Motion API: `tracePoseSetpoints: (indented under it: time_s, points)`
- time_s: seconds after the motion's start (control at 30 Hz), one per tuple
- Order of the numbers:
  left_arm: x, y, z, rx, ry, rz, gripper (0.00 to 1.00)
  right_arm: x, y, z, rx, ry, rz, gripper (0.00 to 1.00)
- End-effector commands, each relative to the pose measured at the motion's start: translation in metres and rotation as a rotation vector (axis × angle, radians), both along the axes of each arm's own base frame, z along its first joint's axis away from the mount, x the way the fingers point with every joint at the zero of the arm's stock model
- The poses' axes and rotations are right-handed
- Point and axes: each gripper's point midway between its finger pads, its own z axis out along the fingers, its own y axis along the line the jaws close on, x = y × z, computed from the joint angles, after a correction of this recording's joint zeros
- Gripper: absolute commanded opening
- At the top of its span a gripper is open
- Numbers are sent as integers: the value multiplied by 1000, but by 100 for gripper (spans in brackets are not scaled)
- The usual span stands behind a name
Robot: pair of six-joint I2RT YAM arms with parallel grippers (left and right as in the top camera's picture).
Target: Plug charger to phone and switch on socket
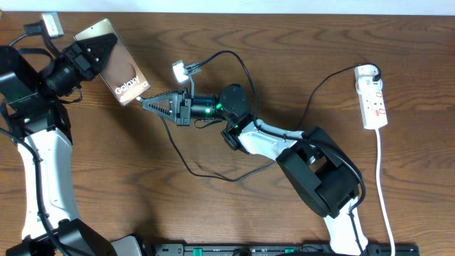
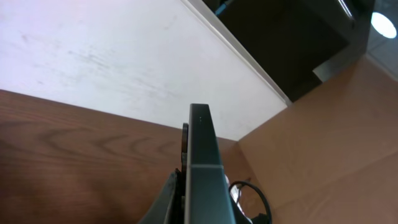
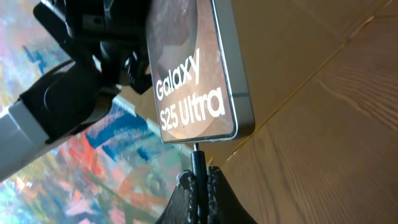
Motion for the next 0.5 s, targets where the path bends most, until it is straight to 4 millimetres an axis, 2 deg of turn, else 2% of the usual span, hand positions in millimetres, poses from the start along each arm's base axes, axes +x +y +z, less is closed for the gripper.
tracePoseSetpoints:
  time_s: [0.0, 0.47]
  points:
    - [-18, -22, 4, -100, 83, -128, 8, 48, -10, 20, 79, 73, -241, 1]
    - [-17, -22, 8, -113, 85, -127, 7, 53, -16, 34, 145, 92, -274, 1]
